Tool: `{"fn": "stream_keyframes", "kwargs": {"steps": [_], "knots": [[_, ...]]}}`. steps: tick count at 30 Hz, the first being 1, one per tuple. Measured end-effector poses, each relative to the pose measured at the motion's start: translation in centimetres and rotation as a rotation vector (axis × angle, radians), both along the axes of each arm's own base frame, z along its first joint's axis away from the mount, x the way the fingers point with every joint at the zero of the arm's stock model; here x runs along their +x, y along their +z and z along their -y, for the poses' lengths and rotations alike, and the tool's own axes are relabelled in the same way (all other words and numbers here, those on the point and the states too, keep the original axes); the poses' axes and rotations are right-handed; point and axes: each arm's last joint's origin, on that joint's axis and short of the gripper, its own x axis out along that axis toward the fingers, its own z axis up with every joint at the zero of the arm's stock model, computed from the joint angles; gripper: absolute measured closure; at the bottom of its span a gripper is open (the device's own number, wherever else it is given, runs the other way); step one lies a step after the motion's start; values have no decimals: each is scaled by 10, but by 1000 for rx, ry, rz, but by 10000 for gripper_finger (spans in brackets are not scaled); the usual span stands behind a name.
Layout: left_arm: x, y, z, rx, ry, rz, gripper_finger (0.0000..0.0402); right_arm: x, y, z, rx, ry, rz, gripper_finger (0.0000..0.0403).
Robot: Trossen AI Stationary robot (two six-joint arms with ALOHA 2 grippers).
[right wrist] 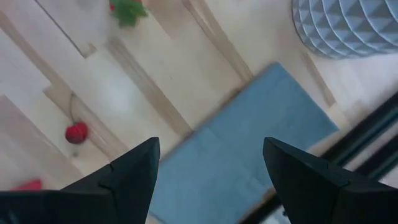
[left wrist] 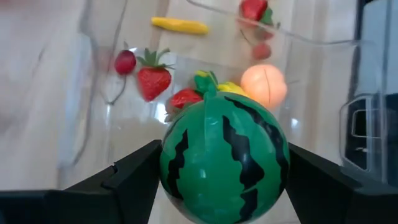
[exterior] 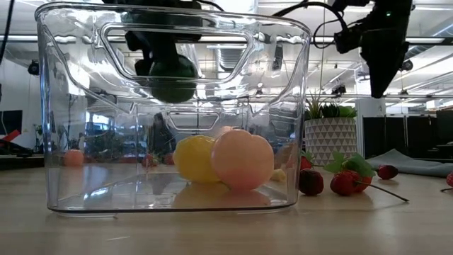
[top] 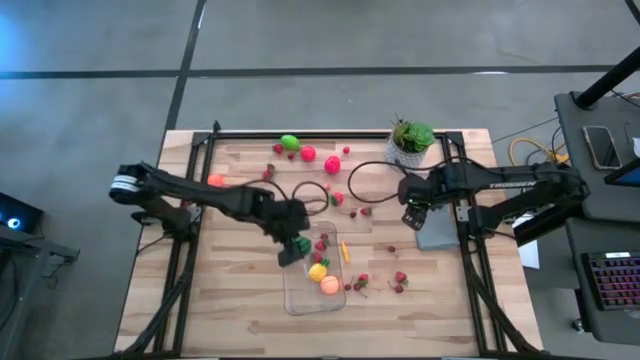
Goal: Pick and placing Produce into tupperware
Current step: Put the green watermelon into the transparent bin, then put the red strawberry into the transparent bin
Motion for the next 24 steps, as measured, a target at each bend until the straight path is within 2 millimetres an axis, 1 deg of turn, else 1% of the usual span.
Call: {"fn": "stream_keyframes", "kwargs": {"steps": [4, 8, 12, 17, 21, 24], "knots": [[8, -15, 7, 3, 10, -57, 124, -6, 0, -9, 74, 76, -42, 124], [12, -26, 10, -86, 117, -136, 106, -11, -3, -27, 93, 197, -56, 124], [14, -29, 14, -129, 143, -164, 76, -15, 0, -46, 72, 270, -19, 122], [14, -28, 16, -212, 151, -190, 37, -21, 3, -69, 63, 335, 48, 99], [10, -17, 17, -239, 103, -160, 22, -24, 1, -81, 22, 365, 55, 77], [5, 11, 21, -197, 44, -26, 20, -26, -2, -89, 1, 396, 62, 65]]}}
